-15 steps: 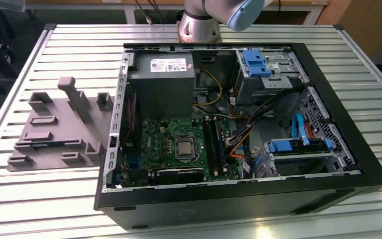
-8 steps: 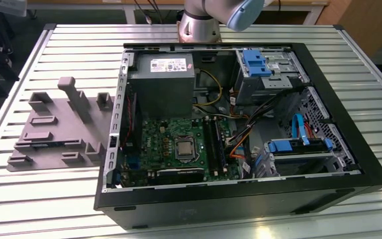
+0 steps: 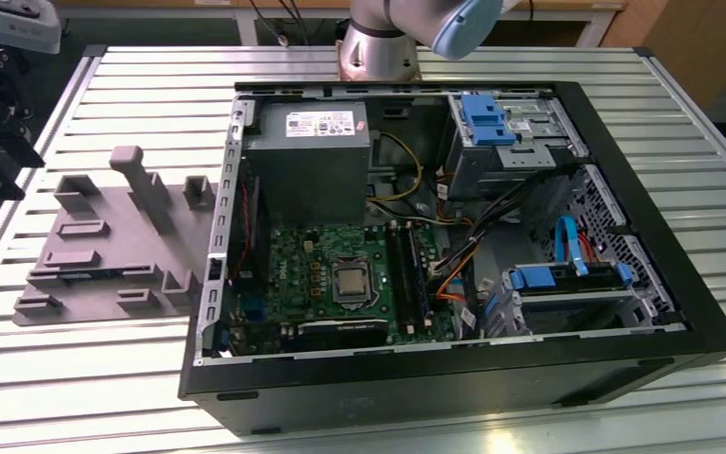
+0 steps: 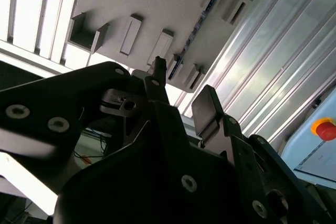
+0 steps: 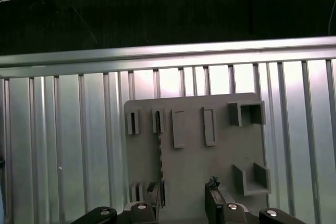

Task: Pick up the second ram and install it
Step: 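Pick up the second ram and move it above second insertion slot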

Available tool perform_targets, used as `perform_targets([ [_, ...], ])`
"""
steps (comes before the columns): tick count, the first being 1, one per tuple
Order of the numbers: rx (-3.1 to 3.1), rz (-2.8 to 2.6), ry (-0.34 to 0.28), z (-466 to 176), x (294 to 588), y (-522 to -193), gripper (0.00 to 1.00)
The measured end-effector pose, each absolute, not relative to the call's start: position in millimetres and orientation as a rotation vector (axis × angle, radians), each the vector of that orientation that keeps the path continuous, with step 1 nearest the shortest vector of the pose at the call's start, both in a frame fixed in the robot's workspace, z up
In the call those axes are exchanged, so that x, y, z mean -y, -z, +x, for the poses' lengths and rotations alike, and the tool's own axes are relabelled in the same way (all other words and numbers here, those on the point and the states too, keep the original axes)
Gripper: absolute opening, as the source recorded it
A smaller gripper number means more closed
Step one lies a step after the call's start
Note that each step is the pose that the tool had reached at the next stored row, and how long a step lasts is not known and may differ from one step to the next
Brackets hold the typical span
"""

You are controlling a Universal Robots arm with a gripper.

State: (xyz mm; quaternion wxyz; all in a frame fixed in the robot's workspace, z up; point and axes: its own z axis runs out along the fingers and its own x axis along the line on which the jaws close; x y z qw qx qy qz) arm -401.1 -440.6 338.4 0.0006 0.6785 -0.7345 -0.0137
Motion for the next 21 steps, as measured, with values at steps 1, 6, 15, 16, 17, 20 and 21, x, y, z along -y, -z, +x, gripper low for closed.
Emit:
perform_targets([
  [1,2.306,2.131,0.043,-401,441,-337,0.47],
  [6,2.303,2.135,0.043,-405,443,-328,0.47],
  [15,2.3,2.138,0.043,-414,444,-311,0.47],
  [16,2.299,2.139,0.043,-414,444,-309,0.47],
  [17,2.298,2.14,0.043,-415,444,-307,0.47],
  [20,2.269,2.169,0.043,-415,444,-302,0.47],
  [21,2.256,2.182,0.044,-415,444,-300,0.47],
])
